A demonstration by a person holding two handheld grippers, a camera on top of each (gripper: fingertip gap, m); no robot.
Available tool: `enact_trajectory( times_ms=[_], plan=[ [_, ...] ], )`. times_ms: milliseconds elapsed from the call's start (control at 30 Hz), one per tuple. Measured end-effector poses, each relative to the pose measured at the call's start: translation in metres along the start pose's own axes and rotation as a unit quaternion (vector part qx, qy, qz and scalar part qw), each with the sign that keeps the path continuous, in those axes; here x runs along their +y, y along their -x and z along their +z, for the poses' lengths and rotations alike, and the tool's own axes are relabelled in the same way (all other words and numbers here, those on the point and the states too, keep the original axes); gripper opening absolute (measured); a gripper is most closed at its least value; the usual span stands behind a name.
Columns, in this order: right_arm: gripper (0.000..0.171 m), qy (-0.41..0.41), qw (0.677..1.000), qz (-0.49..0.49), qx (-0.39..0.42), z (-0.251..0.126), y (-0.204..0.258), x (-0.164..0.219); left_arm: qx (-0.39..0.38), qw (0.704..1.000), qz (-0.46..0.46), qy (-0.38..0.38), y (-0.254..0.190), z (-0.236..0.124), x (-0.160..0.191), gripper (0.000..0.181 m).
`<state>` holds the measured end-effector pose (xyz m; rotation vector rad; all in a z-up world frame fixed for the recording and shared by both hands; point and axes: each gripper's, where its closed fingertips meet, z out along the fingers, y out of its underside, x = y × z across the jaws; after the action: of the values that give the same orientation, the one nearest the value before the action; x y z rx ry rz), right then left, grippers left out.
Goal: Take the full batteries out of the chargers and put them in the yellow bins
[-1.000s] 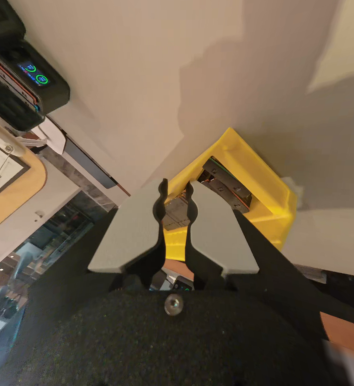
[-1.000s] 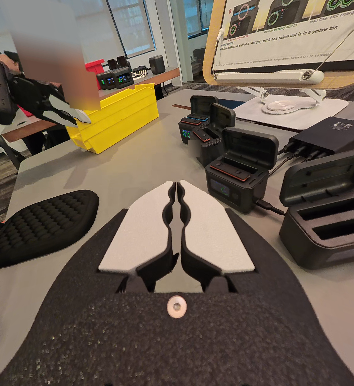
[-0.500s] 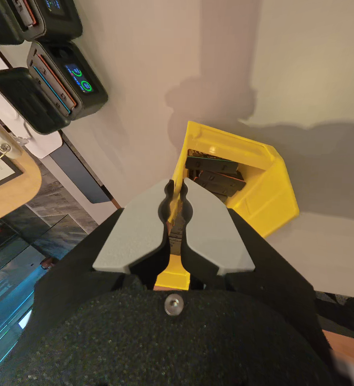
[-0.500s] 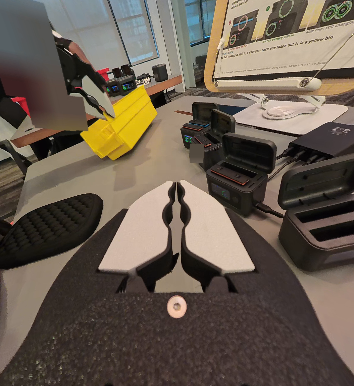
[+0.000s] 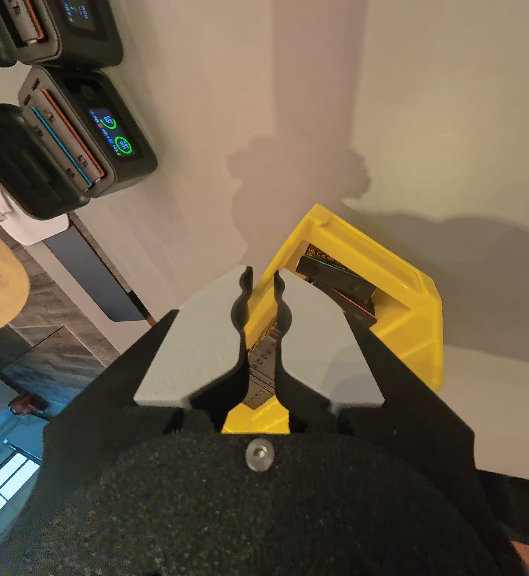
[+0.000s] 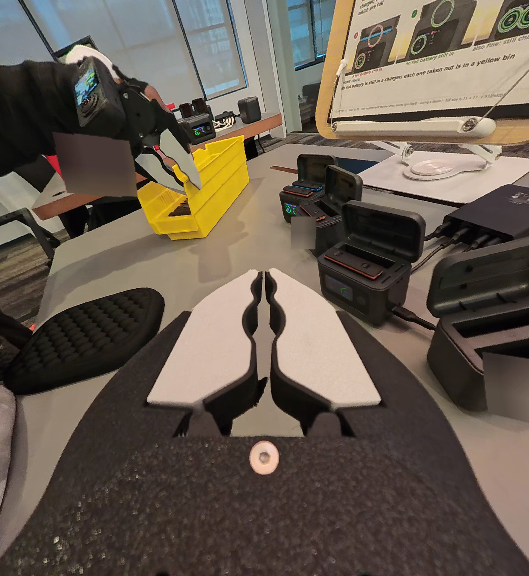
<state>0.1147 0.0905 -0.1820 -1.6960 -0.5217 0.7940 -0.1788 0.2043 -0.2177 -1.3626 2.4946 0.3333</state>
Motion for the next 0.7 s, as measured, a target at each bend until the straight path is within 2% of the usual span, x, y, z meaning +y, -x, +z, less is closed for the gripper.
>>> enact_trajectory(
  times_ms=[133,233,300,367,400,433,567,700],
  plan=[
    [0.001,-0.004,1.0,-0.005,-0.001,-0.001,0.002,-0.003,-0.042,0.998,-0.048,-0.011,0.011,-0.017,0.007,0.015],
    [0.001,-0.008,1.0,-0.003,-0.002,-0.003,0.002,-0.005,-0.053,0.988,-0.144,-0.037,0.019,-0.036,0.017,0.018],
    [0.001,-0.009,1.0,-0.004,-0.004,-0.003,0.003,-0.006,-0.061,0.97,-0.228,-0.052,0.023,-0.042,0.024,0.016],
    [0.001,-0.011,1.0,-0.004,-0.006,-0.004,0.005,-0.008,-0.027,0.936,-0.349,-0.032,0.015,-0.037,0.036,0.02],
    [0.001,-0.011,1.0,-0.004,-0.007,-0.004,0.005,-0.008,0.007,0.917,-0.396,-0.048,0.007,-0.035,0.032,0.026],
    [0.001,-0.011,1.0,-0.004,-0.008,-0.004,0.006,-0.008,0.034,0.899,-0.433,-0.061,0.0,-0.033,0.029,0.022],
    [0.002,-0.012,1.0,-0.004,-0.013,-0.005,0.008,-0.01,0.095,0.867,-0.485,-0.064,-0.023,-0.016,0.024,0.028],
    [0.002,-0.014,1.0,-0.005,-0.014,-0.006,0.009,-0.011,0.11,0.858,-0.499,-0.049,-0.027,0.003,0.021,0.03]
  ],
)
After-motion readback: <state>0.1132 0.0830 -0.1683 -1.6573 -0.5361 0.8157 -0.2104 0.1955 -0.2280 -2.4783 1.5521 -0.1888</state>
